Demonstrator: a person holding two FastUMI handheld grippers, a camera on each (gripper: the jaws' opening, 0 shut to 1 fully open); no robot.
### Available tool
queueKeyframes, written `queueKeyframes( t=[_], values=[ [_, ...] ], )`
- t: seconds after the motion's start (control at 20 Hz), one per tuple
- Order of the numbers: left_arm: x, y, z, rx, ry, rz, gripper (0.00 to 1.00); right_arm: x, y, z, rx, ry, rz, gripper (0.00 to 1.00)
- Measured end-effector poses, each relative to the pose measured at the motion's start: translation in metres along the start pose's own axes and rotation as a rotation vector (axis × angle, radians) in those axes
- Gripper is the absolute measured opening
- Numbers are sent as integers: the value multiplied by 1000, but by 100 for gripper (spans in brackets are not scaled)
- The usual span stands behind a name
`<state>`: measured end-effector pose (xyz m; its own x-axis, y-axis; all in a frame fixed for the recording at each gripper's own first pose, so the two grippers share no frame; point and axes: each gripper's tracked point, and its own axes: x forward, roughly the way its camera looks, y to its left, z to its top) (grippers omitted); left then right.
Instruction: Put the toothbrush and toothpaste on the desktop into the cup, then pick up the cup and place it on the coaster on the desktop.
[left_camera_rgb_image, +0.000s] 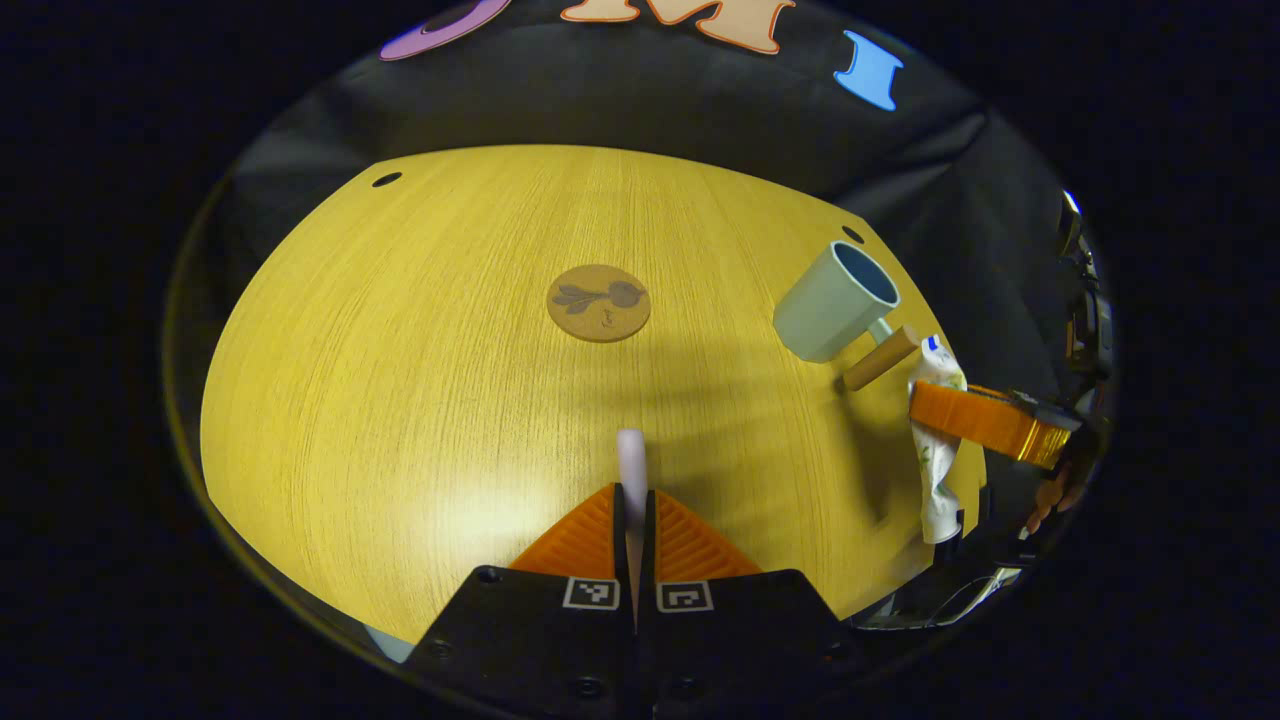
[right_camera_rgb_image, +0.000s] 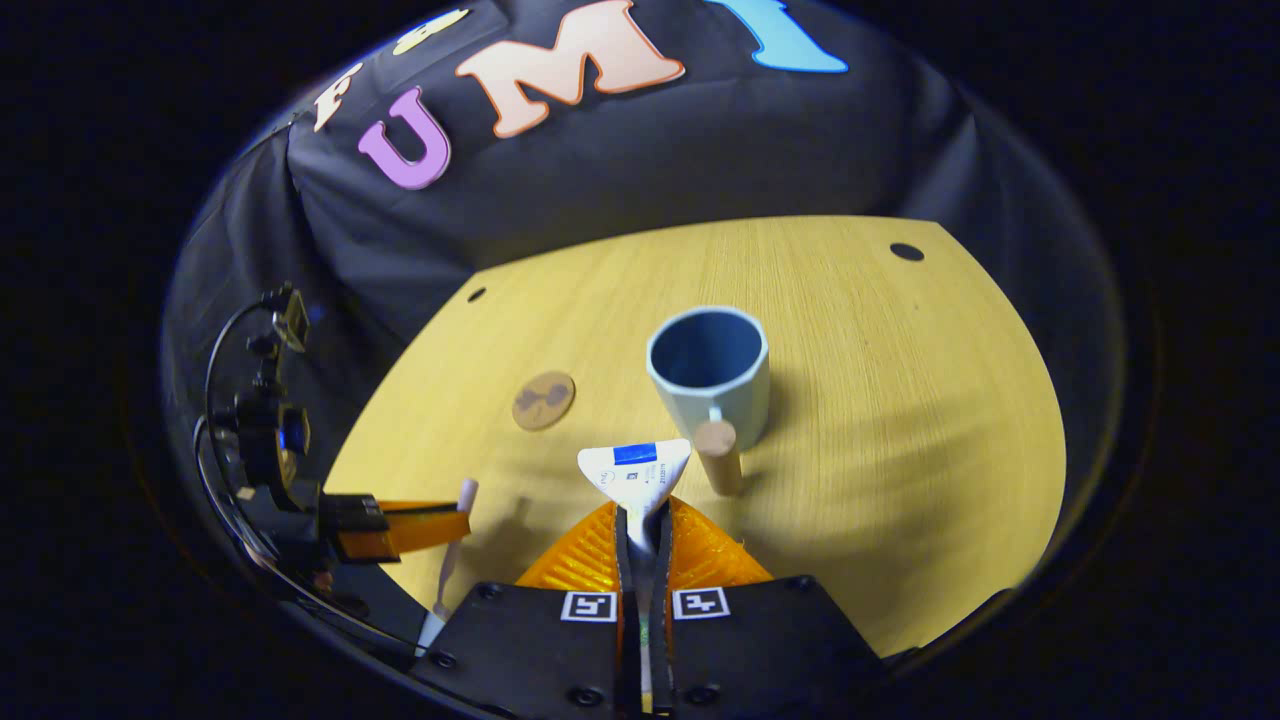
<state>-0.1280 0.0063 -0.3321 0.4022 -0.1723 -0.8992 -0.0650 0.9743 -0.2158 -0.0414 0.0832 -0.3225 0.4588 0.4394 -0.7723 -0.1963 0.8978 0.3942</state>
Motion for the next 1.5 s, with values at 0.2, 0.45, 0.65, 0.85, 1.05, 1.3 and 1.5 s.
queueKeyframes(
  t=[0.2, 0.45, 0.65, 0.85, 1.05, 1.3, 1.5],
  values=[
    [-9, -13, 10, -20, -56, -37, 0, 8, 3, 53, 19, -127, 42, 6],
    [-13, -23, 15, -19, -60, -35, 0, 21, -2, 110, 26, -257, 43, 6],
    [-17, -31, 13, -45, -57, -37, 0, 42, -14, 160, 47, -379, 15, 7],
    [-29, -33, 10, -73, -56, -32, 0, 73, -29, 176, 65, -390, -22, 7],
    [-40, -24, 12, -91, -74, 4, 0, 89, -40, 175, 48, -393, -63, 7],
    [-41, -24, 21, -112, -95, -2, 0, 75, -33, 174, -32, -440, -80, 18],
    [-36, -29, 33, -92, -110, -19, 0, 70, -28, 156, -41, -404, -60, 34]
  ],
)
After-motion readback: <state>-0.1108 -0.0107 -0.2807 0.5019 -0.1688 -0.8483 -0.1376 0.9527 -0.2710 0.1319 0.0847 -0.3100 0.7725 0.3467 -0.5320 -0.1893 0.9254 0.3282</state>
